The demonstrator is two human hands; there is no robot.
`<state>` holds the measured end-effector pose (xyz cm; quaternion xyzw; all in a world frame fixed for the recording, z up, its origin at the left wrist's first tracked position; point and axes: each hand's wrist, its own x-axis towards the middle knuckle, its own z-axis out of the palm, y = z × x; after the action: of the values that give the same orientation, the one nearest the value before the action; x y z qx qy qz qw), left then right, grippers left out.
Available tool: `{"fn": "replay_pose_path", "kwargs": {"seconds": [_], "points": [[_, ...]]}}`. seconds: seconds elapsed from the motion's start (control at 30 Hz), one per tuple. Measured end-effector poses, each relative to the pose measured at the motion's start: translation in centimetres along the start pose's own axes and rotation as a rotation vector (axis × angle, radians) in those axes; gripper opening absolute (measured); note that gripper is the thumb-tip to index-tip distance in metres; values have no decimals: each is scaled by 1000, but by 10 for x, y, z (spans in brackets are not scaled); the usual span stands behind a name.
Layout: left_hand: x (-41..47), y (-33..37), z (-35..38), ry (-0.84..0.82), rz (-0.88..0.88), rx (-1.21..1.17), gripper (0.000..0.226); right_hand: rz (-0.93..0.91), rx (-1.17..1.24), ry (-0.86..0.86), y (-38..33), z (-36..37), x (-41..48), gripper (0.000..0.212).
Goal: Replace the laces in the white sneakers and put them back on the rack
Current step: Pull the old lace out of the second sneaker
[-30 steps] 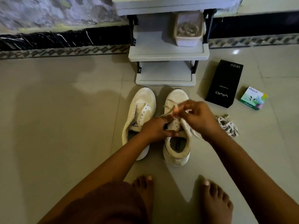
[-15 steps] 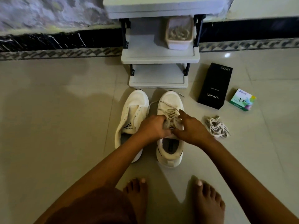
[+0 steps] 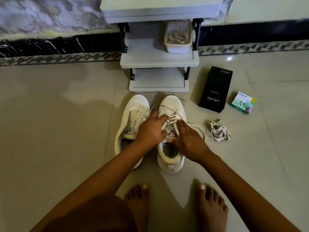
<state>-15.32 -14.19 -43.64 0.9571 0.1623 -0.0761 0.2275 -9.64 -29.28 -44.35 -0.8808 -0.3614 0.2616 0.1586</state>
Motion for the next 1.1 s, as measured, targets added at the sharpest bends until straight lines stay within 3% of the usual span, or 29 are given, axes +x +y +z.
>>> {"fn": "replay_pose_path", "kwargs": {"seconds": [0.1, 0.23, 0.3, 0.37, 0.43, 0.53, 0.67, 0.77, 1.1], "points": [[5, 13, -2, 49, 47, 311, 41, 34, -168, -7, -7, 9, -2, 75], [3, 29, -5, -29, 229, 577, 43, 68, -204, -11, -8, 13, -1, 69], [4, 29, -6, 20, 242, 496, 39, 85, -200, -32, -10, 12, -2, 69], [10, 30, -14, 123, 99, 156, 25, 107, -191, -49, -12, 11, -2, 70], [16, 31, -17, 113, -4, -68, 14, 125, -188, -48, -13, 12, 0, 70], [13, 31, -13, 61, 12, -9, 19, 126, -188, -56, -13, 13, 1, 69], [14, 23, -11, -45, 51, 339, 33, 114, -193, -65, -9, 13, 2, 71], [11, 24, -14, -85, 62, 459, 35, 101, -175, -62, -9, 13, 1, 71], [7, 29, -16, -81, 122, 496, 31, 73, -205, -41, -6, 14, 2, 72]]}}
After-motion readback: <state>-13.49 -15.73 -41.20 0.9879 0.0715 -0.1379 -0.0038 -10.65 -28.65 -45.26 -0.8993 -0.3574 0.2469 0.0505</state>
